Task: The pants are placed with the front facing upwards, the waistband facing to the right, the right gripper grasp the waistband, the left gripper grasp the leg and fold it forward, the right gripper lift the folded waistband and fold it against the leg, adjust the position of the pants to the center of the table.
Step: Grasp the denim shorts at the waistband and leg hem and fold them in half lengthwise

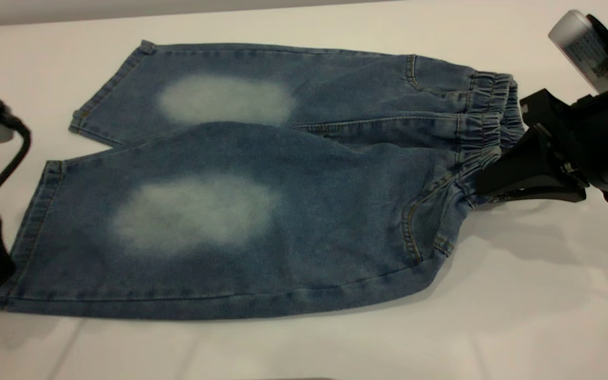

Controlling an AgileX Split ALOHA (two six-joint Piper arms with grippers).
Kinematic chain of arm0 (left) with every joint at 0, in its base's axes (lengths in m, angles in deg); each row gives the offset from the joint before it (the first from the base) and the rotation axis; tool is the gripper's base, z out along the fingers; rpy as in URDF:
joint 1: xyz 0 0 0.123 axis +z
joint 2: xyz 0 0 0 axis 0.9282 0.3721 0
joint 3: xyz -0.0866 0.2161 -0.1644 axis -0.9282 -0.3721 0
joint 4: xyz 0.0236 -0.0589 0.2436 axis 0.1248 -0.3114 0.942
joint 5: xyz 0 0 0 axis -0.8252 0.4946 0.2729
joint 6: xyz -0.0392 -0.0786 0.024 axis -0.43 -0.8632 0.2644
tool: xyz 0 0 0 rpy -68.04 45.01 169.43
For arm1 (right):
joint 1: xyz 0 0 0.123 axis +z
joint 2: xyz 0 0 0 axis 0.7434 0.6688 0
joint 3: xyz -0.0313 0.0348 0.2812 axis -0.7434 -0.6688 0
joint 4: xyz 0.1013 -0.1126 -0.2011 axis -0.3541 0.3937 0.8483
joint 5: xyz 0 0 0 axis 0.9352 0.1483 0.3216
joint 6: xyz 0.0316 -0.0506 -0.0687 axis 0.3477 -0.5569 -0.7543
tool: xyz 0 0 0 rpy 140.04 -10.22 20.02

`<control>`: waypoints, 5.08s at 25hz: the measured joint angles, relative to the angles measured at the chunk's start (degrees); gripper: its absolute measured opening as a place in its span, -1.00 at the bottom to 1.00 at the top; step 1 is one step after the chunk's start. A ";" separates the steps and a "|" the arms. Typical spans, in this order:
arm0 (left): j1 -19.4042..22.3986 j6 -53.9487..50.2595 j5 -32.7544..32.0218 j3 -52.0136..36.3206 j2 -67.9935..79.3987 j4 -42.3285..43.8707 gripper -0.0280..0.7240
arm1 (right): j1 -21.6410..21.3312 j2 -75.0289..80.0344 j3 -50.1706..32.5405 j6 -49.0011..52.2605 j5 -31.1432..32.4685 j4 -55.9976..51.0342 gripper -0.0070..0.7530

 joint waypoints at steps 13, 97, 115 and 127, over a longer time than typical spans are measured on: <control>-5.24 2.24 -1.34 3.33 8.70 0.87 0.40 | 0.00 0.00 0.00 -0.17 0.00 -1.06 -0.86; -7.33 -14.97 -4.80 38.84 11.62 2.77 -0.81 | -5.82 -29.87 -10.51 54.82 -12.56 -3.32 -0.84; -13.08 -14.05 -5.42 57.36 27.41 3.00 -0.81 | -5.82 -14.59 -0.36 58.44 -17.11 -3.96 -0.83; -13.20 -13.66 -4.46 61.04 31.30 3.05 -0.63 | -5.82 -6.65 3.17 55.84 -16.36 -4.28 -0.79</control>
